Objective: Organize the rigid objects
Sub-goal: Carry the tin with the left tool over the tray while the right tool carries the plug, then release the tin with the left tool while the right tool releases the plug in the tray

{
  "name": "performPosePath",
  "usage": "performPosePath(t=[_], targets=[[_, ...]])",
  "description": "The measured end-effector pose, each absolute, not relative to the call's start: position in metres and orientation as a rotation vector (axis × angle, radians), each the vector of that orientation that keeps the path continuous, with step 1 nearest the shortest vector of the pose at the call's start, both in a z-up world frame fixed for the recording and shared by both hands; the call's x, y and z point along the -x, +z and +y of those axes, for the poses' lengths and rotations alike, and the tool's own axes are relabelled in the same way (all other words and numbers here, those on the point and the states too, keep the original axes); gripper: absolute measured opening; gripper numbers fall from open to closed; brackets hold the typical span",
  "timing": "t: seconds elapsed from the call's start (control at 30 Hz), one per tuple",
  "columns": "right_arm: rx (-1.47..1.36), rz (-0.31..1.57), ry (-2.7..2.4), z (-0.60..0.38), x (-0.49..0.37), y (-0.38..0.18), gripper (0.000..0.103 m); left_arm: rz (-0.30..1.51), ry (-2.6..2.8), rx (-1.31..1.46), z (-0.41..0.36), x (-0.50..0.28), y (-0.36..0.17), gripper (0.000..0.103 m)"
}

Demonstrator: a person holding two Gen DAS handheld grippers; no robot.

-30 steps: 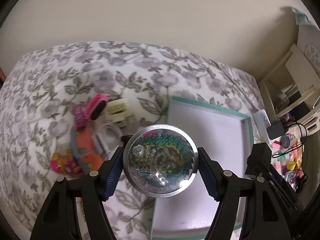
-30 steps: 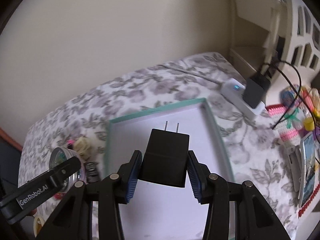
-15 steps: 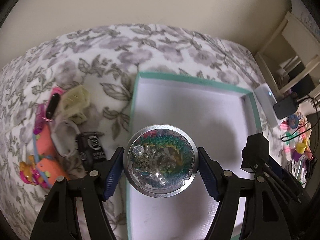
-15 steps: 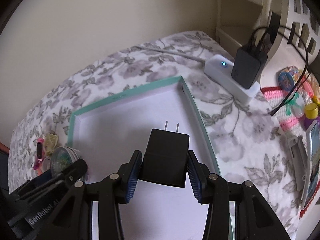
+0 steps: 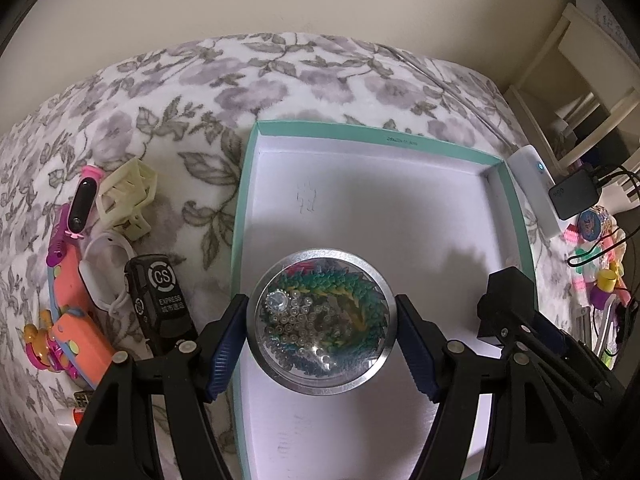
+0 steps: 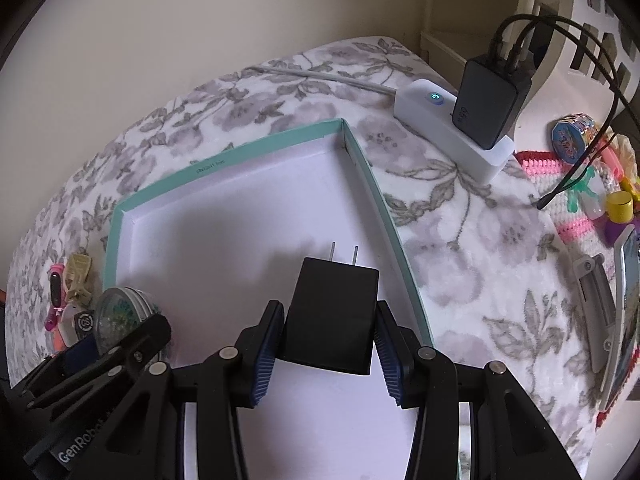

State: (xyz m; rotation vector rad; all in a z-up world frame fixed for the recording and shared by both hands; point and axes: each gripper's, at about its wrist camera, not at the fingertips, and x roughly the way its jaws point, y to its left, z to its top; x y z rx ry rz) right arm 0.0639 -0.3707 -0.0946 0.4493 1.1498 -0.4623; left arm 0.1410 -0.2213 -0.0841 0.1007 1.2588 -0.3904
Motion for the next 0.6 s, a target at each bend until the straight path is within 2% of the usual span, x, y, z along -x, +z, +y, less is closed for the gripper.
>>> performPosePath(t=[0.6], targets=[[-0.421,1.193,-0.455,-0.366,-0.066,-0.094,0.049,1.248,-0.396,-0.076,-0.217,-0.142,-0.069,0.075]])
